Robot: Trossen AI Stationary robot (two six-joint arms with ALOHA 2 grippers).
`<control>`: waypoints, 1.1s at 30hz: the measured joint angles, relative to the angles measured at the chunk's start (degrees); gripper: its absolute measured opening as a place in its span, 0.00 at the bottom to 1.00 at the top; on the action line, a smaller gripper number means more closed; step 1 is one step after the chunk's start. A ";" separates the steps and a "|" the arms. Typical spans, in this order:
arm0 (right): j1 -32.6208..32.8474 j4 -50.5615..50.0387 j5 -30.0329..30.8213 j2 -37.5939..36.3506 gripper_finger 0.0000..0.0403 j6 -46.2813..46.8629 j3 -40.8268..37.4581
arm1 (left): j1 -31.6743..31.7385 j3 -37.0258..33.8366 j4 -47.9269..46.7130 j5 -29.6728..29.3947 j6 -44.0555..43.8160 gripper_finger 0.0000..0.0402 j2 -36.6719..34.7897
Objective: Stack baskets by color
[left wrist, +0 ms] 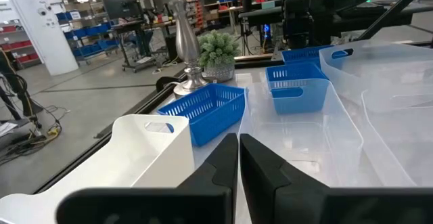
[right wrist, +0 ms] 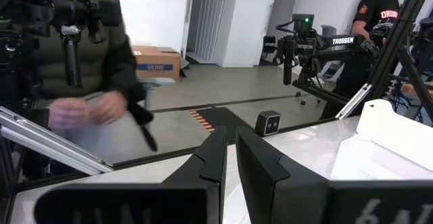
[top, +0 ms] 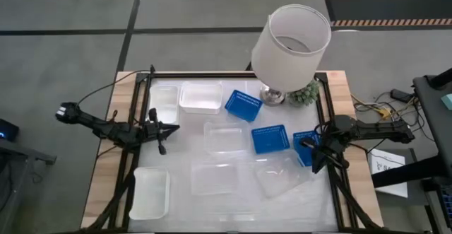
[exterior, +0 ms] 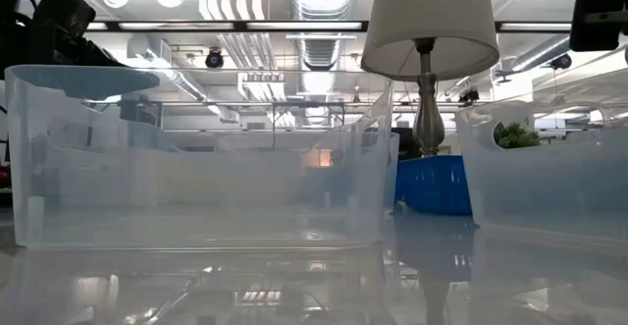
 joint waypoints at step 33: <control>0.88 18.71 28.54 3.05 0.07 12.34 -0.02 | 0.04 0.00 0.88 -0.42 0.04 0.00 -0.14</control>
